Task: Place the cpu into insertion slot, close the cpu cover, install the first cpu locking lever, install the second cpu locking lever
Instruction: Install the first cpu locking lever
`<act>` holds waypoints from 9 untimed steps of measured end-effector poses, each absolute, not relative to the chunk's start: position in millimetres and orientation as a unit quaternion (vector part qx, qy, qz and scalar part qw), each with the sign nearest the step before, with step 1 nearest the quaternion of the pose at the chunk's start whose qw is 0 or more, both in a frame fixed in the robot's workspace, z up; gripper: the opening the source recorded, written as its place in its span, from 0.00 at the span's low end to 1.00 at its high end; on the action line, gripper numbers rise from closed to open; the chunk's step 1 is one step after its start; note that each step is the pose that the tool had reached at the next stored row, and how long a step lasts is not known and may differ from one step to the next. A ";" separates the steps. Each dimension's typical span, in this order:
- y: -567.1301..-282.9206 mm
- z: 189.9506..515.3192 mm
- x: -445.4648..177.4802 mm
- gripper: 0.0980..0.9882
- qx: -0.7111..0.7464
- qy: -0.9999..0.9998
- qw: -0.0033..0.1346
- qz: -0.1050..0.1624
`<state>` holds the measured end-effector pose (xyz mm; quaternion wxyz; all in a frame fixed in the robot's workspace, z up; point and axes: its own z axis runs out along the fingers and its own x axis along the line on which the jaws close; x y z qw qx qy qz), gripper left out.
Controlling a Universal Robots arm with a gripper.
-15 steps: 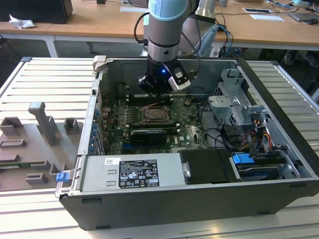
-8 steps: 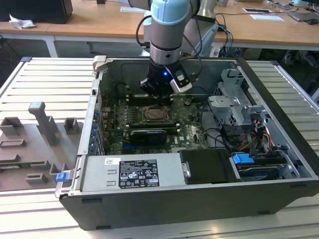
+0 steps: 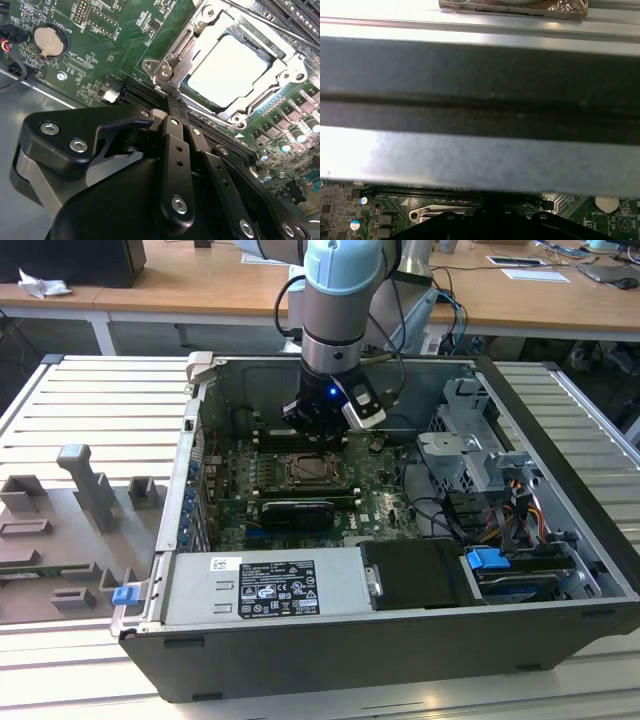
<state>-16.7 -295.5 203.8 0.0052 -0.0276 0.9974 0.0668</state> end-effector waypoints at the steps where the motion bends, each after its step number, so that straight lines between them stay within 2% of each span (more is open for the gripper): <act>1: -295.5 203.4 -16.7 0.01 -0.028 0.997 0.005 0.066; 9: -295.1 205.1 -16.4 0.01 -0.028 0.998 0.005 0.065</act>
